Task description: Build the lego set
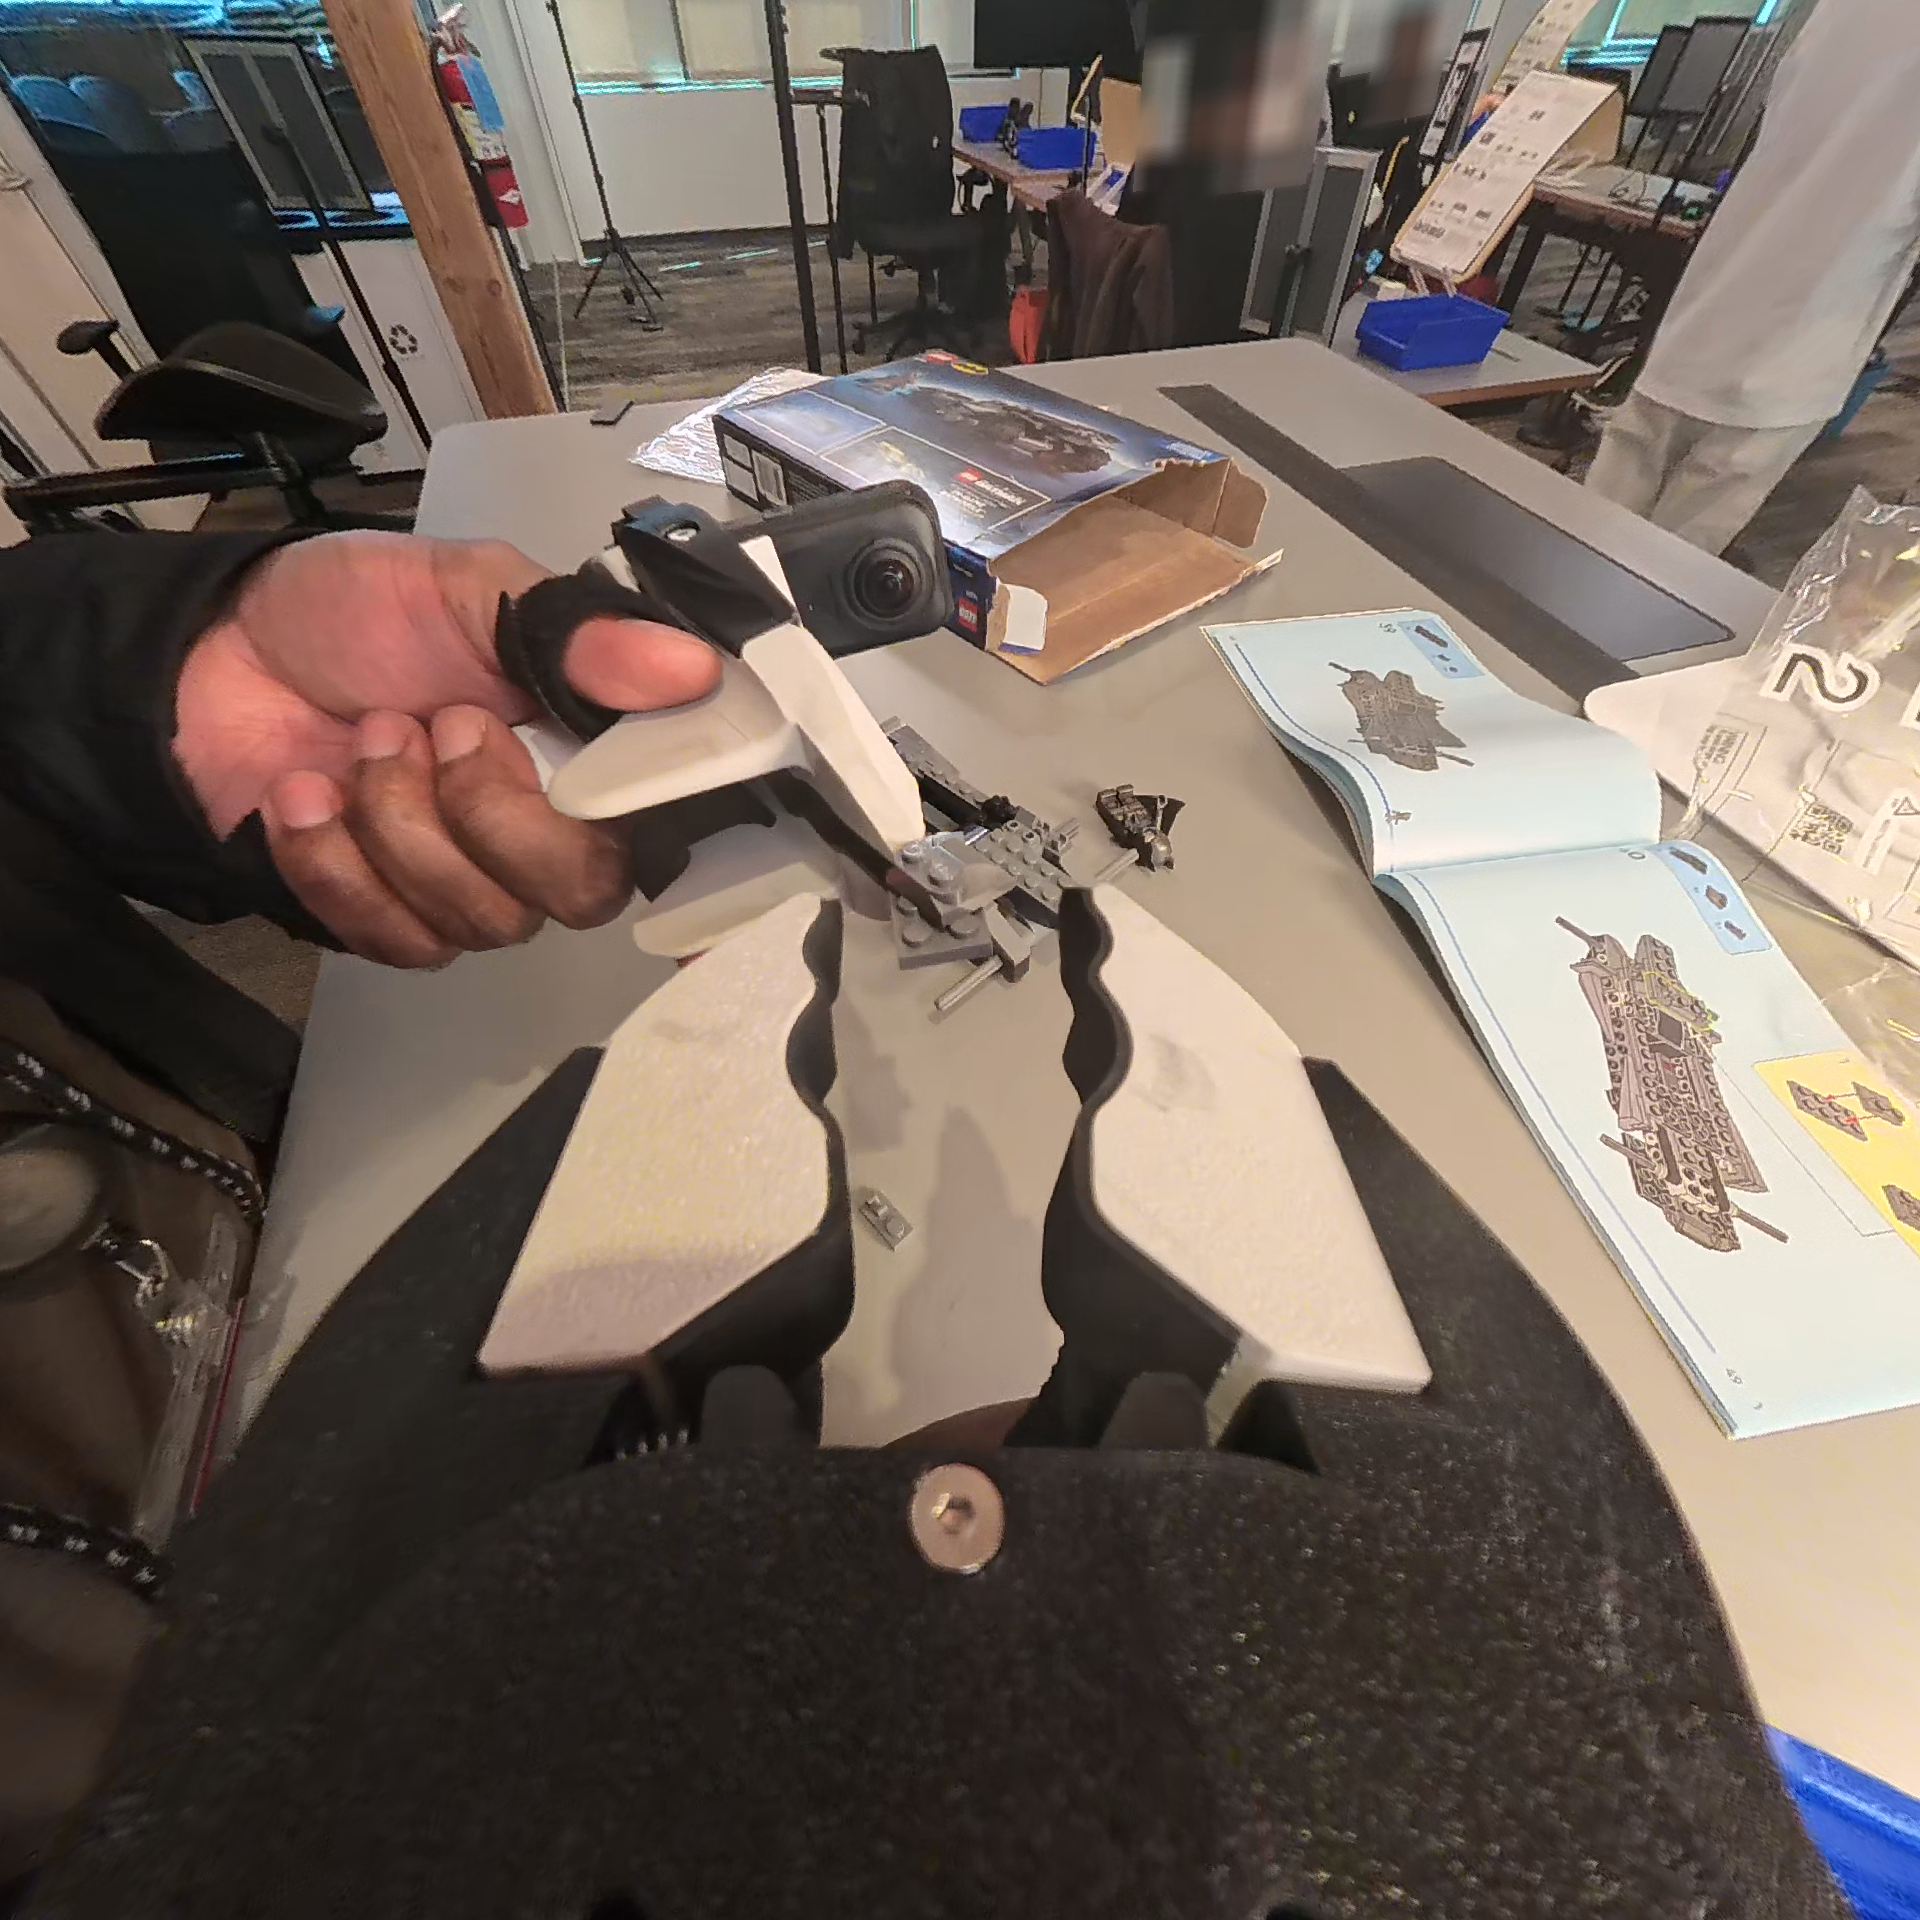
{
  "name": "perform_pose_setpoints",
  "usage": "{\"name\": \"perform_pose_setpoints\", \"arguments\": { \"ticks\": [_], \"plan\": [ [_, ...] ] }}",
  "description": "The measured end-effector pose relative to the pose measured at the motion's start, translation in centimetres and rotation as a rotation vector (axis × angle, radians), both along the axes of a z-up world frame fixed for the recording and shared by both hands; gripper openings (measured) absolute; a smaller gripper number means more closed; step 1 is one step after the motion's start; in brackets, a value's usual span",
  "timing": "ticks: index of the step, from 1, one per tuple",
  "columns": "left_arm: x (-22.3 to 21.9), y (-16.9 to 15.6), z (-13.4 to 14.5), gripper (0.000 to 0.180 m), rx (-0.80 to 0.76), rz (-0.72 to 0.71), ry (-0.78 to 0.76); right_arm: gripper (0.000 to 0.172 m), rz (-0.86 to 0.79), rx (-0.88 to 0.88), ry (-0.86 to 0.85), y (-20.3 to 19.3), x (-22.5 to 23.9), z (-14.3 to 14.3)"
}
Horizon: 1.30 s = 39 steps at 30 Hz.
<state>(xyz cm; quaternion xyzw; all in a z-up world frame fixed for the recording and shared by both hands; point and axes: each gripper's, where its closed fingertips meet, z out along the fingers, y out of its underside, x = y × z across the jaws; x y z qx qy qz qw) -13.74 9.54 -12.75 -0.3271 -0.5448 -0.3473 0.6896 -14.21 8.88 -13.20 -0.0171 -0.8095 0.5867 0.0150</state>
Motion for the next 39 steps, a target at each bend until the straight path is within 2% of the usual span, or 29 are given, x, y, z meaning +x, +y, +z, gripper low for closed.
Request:
{"name": "perform_pose_setpoints", "arguments": {
  "ticks": [12,25,39],
  "plan": [
    [0.4,0.4,0.1,0.005,-0.010,-0.017,0.004,0.032,0.108,-0.047,-0.023,0.0,1.1,0.8],
    [0.6,0.8,-0.1,0.005,-0.026,-0.046,0.004,0.024,0.127,-0.052,-0.091,0.0,0.8,0.3],
    [-0.1,0.3,0.2,0.006,0.010,0.027,0.026,0.022,-0.008,-0.042,-0.077,-0.3,0.1,0.4]
  ]
}}
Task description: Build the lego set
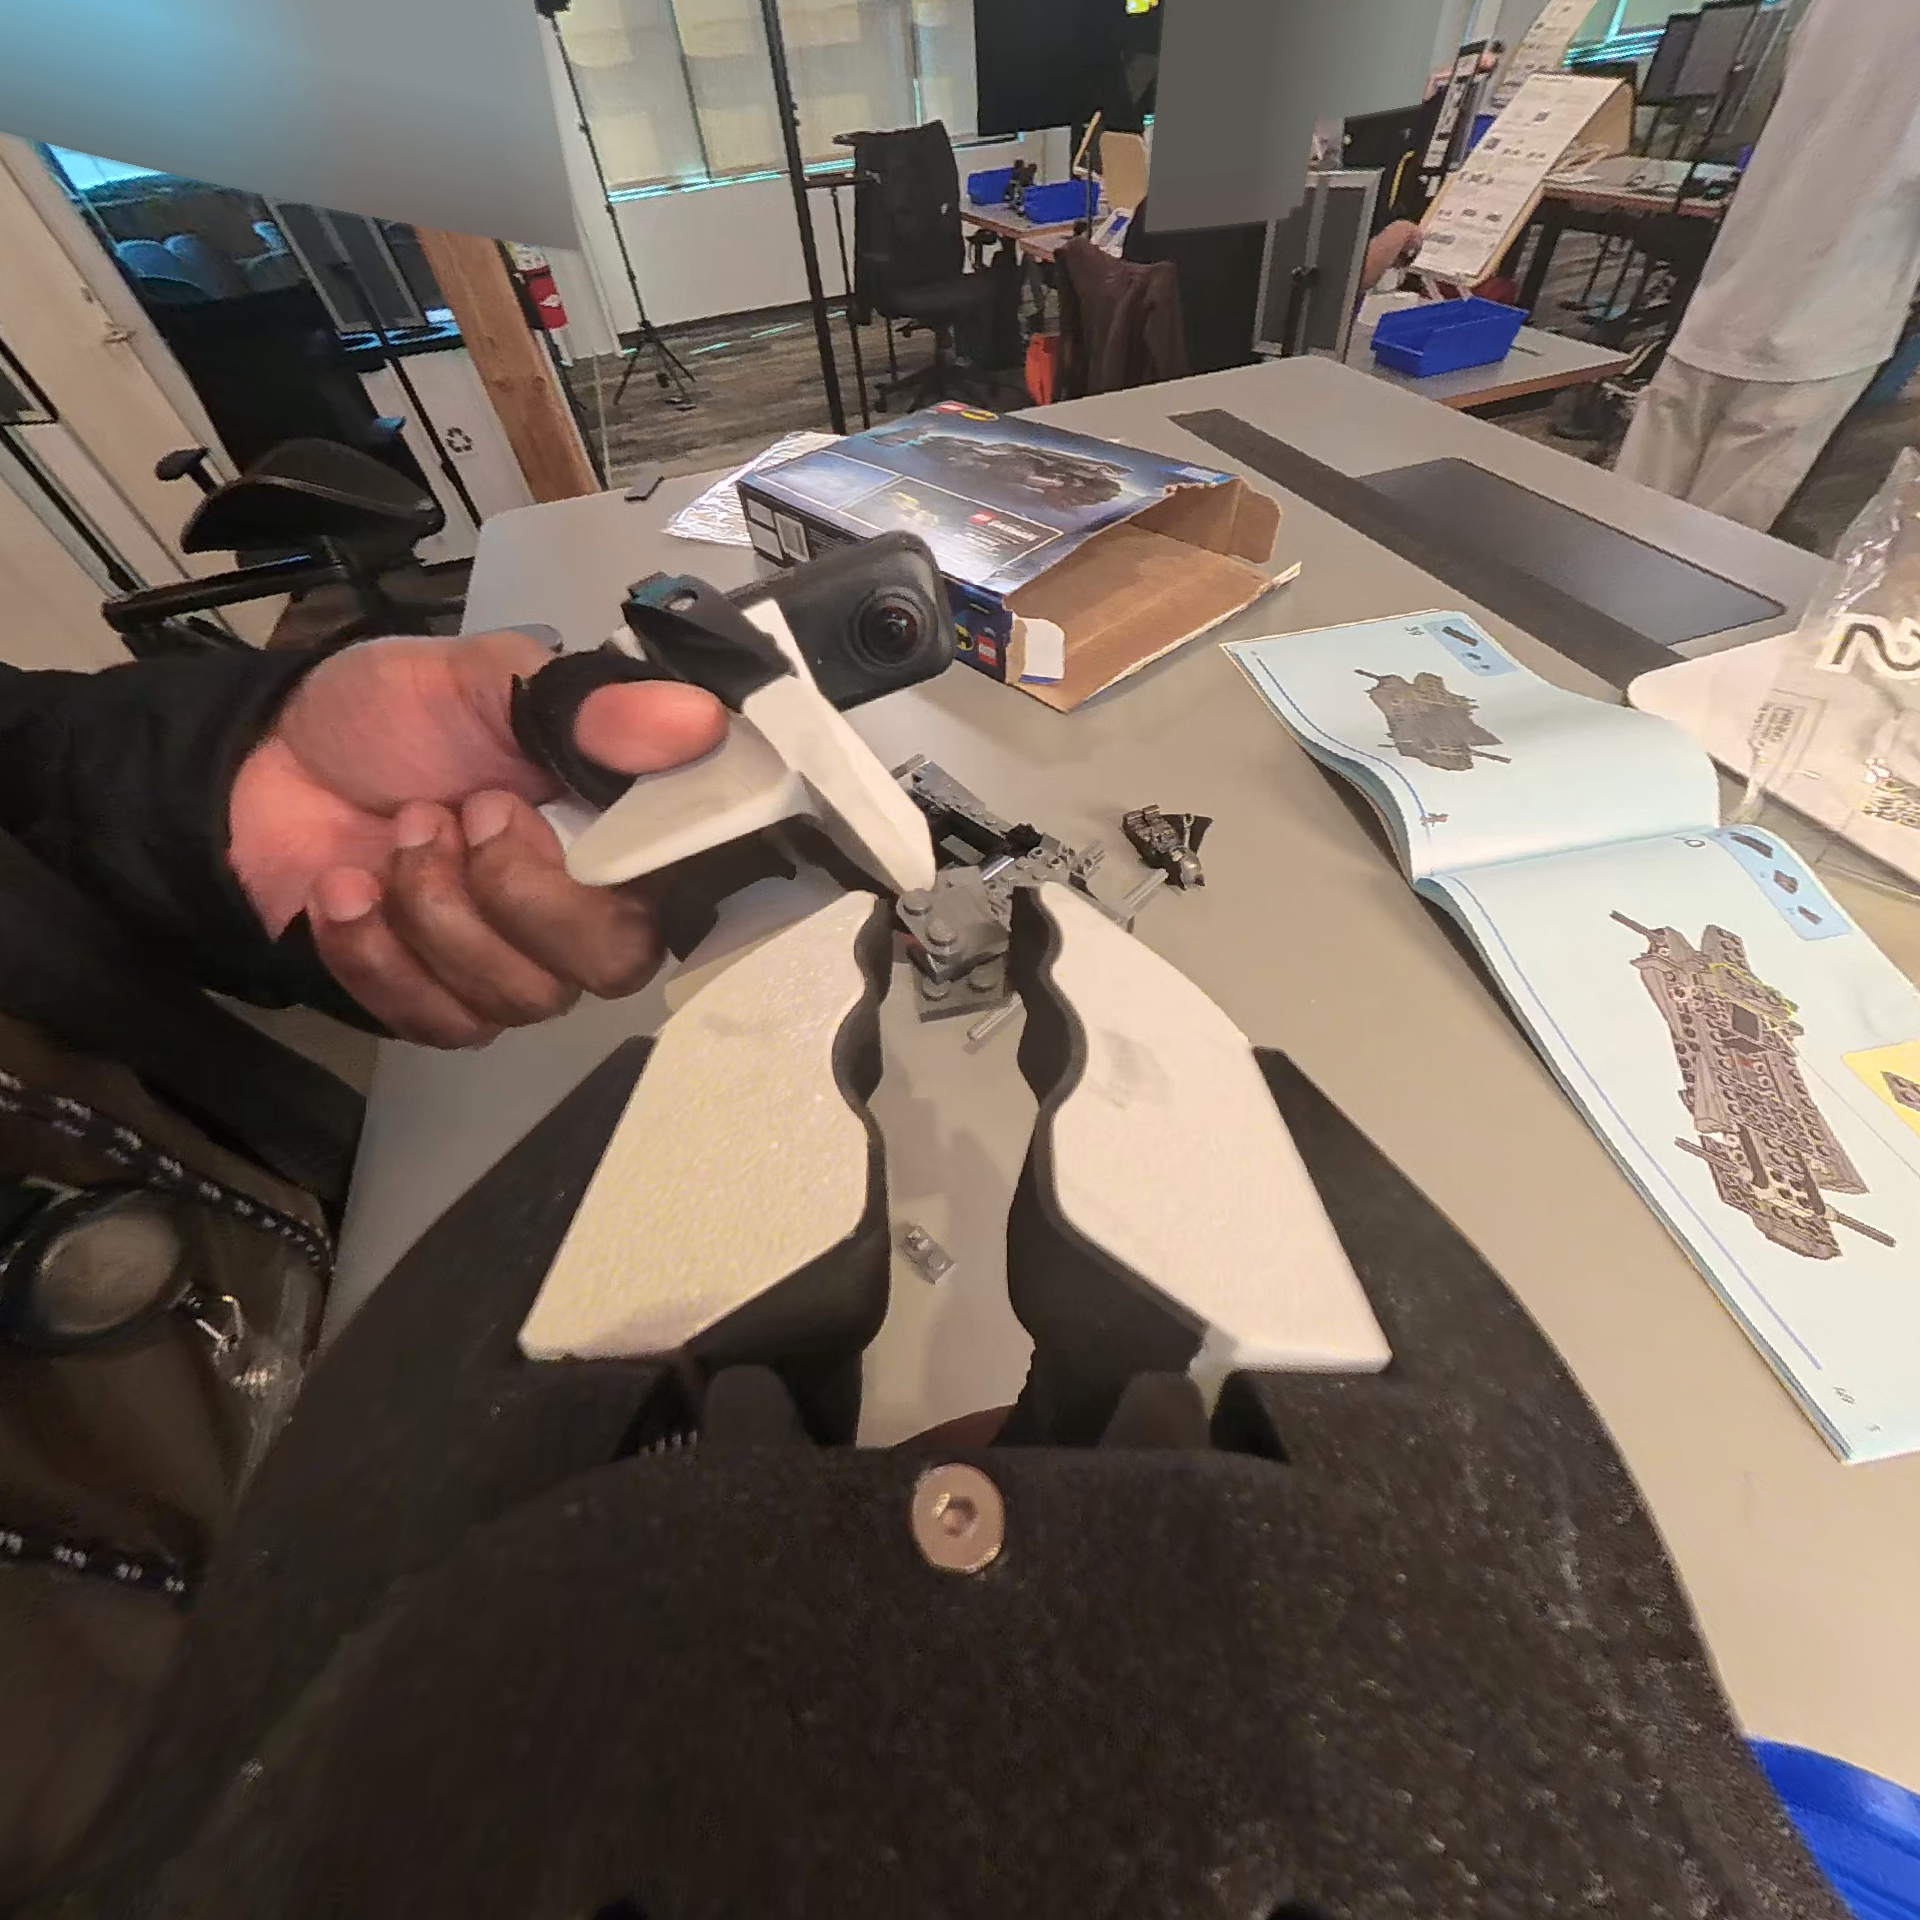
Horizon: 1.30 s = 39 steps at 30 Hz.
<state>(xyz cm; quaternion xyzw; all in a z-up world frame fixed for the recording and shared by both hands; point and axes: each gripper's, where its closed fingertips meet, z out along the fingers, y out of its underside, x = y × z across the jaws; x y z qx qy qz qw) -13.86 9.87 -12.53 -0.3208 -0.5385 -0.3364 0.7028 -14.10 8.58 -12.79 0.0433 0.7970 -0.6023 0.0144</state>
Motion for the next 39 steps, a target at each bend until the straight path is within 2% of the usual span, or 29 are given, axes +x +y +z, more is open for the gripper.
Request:
{"name": "perform_pose_setpoints", "arguments": {
  "ticks": [16,27,39],
  "plan": [
    [-0.01,-0.31,0.97,0.009,0.078,0.082,0.105,0.021,-0.122,0.056,0.081,-0.43,-0.25,0.35],
    [-0.18,-0.54,0.85,0.007,0.183,0.107,0.078,0.022,-0.191,0.121,0.192,-0.50,-0.43,0.41],
    [-0.22,-0.43,0.68,0.005,0.177,0.115,0.060,0.028,-0.203,0.105,0.198,-0.55,-0.42,0.28]
  ]
}}
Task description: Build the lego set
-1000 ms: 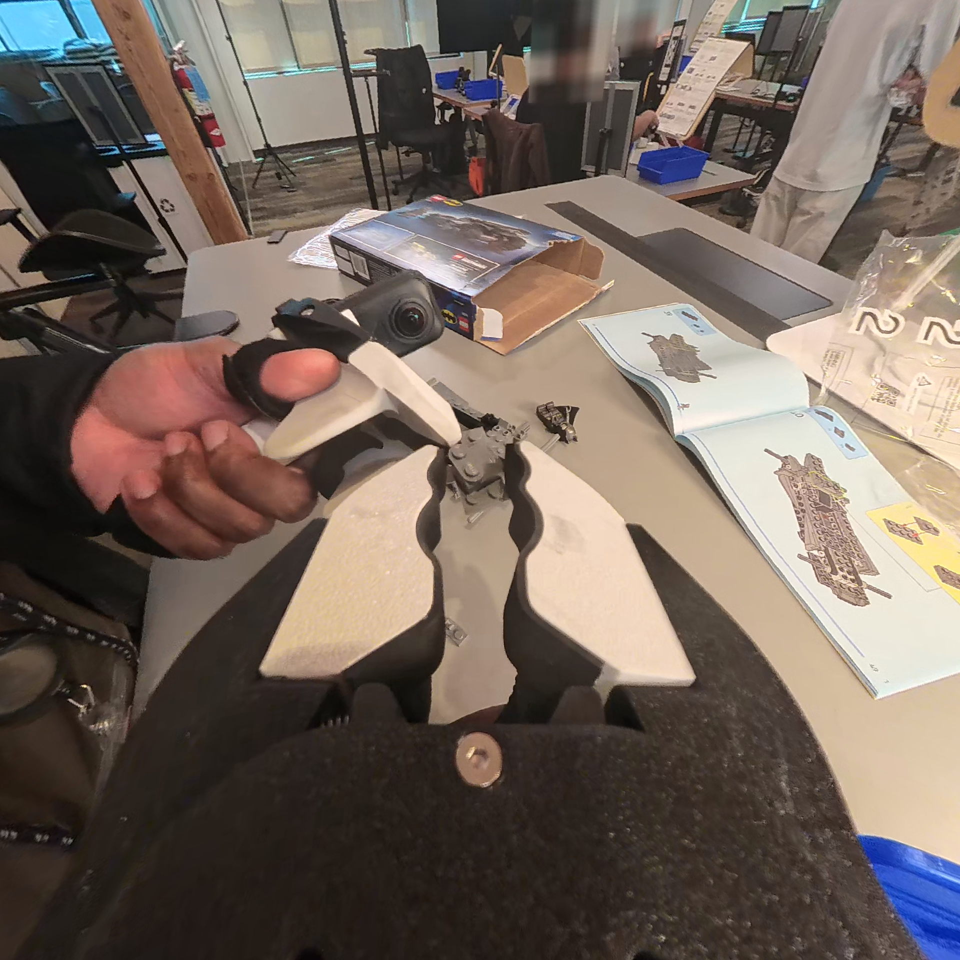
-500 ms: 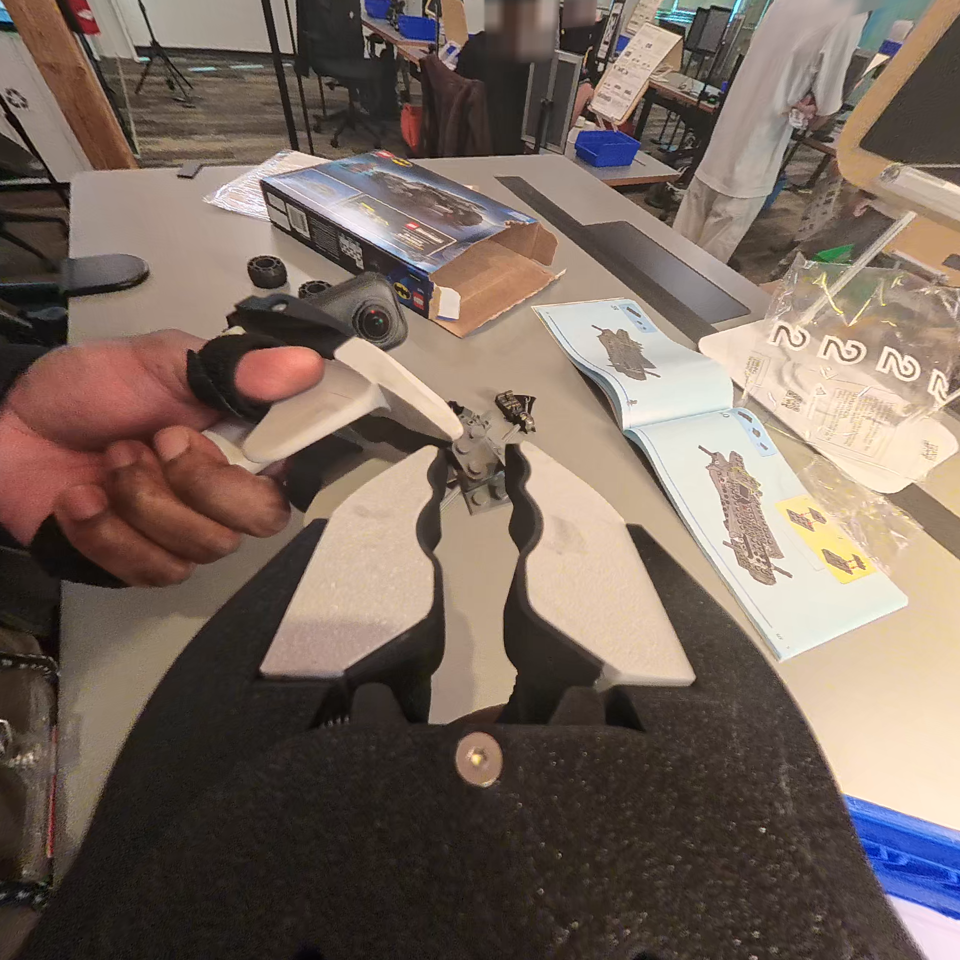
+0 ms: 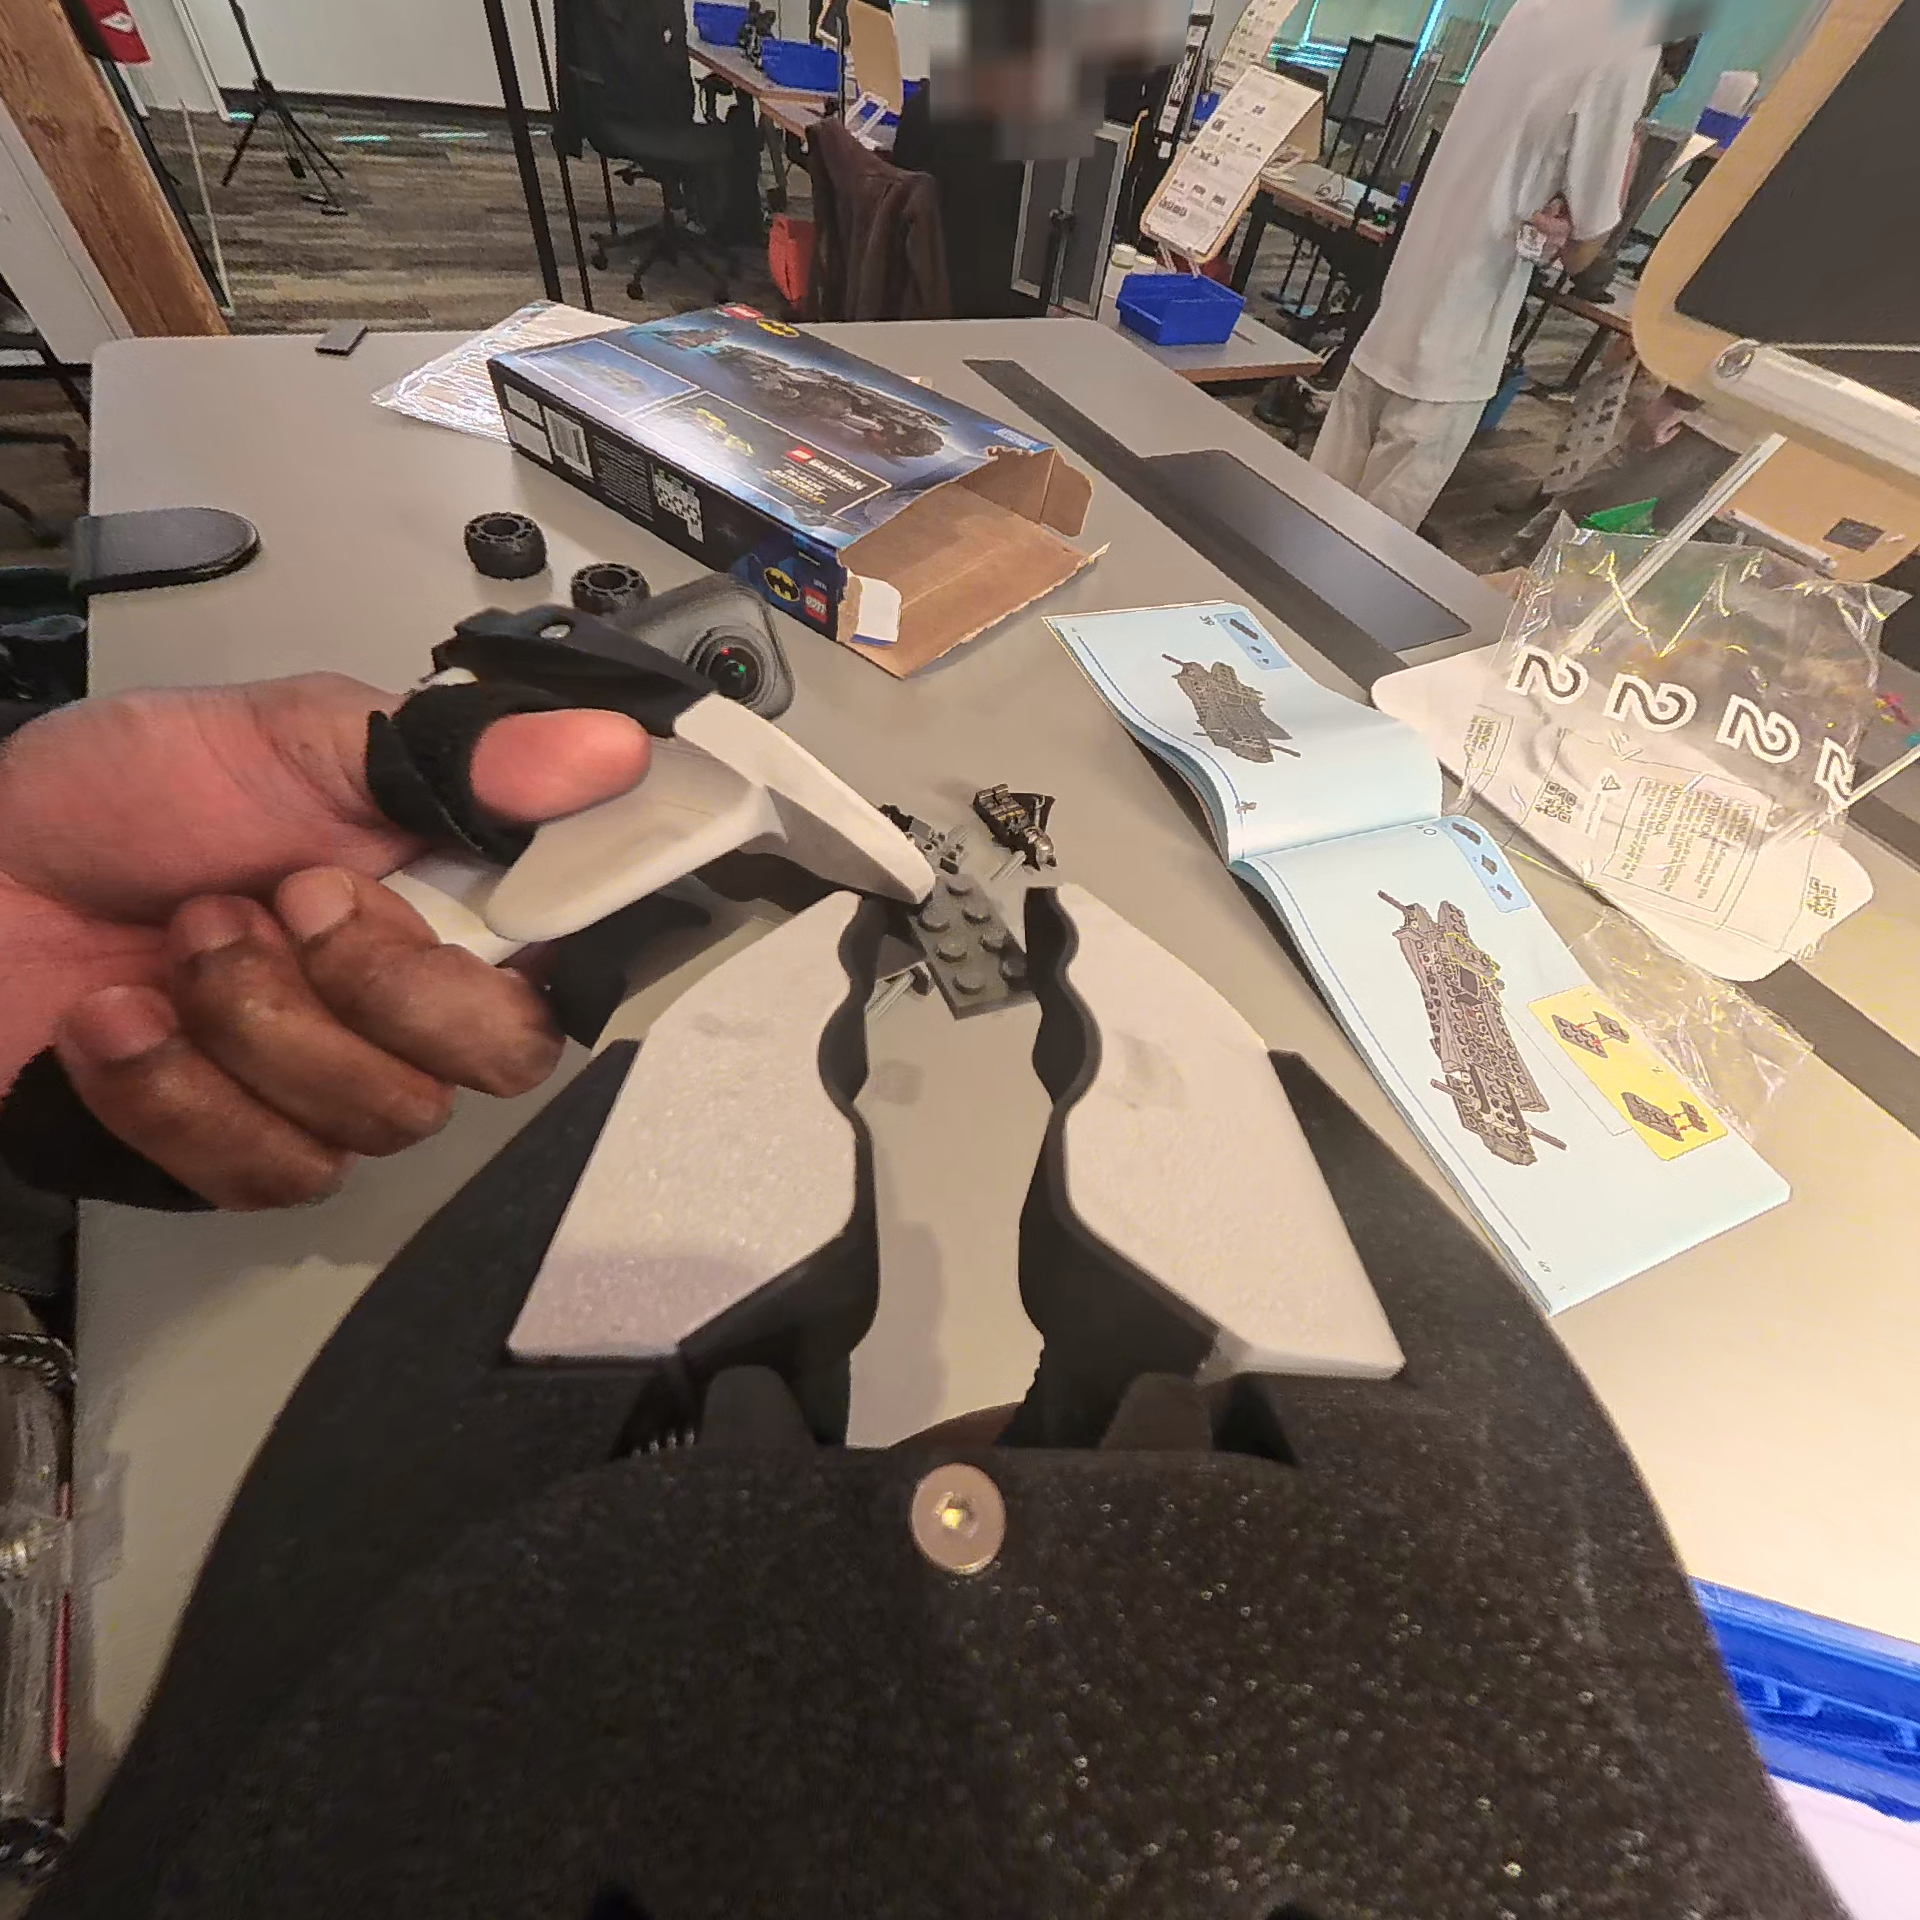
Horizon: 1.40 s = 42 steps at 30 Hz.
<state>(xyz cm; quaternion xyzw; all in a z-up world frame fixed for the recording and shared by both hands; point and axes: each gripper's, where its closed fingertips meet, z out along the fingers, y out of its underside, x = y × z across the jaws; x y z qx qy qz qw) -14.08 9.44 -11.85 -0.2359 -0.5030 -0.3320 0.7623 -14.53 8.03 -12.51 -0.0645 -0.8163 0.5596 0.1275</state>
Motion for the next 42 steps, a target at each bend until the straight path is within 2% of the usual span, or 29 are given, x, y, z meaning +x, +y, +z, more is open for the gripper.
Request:
{"name": "perform_pose_setpoints", "arguments": {
  "ticks": [7,14,23,26,28,33,38,42],
  "plan": [
    [0.5,-0.1,-0.7,0.005,-0.115,0.002,-0.002,0.031,0.001,-0.005,-0.052,1.0,0.2,-0.9],
    [0.8,-4.2,-1.8,0.005,-0.276,0.115,-0.008,0.034,-0.053,0.074,-0.131,2.3,-0.4,-4.5],
    [1.5,-9.2,-2.6,0.005,-0.474,0.244,0.008,0.037,0.031,0.128,-0.213,-1.6,-0.4,-7.3],
    [1.9,-10.2,-2.6,0.005,-0.496,0.269,0.020,0.038,0.046,0.213,-0.211,-2.7,-1.2,-8.8],
    [2.0,-10.5,-2.6,0.005,-0.484,0.284,0.016,0.038,0.080,0.202,-0.198,-3.5,-0.9,-8.2],
    [2.2,-10.2,-2.6,0.005,-0.359,0.269,-0.019,0.038,0.202,0.053,-0.135,-5.6,1.8,-4.4],
    [2.8,-8.6,-2.4,0.004,-0.384,0.185,0.006,0.041,0.263,0.042,-0.044,-7.2,2.8,-2.7],
    [3.2,-8.2,-1.8,0.005,-0.389,0.147,0.042,0.027,0.291,0.079,0.001,-7.6,3.3,-2.5]
  ]
}}
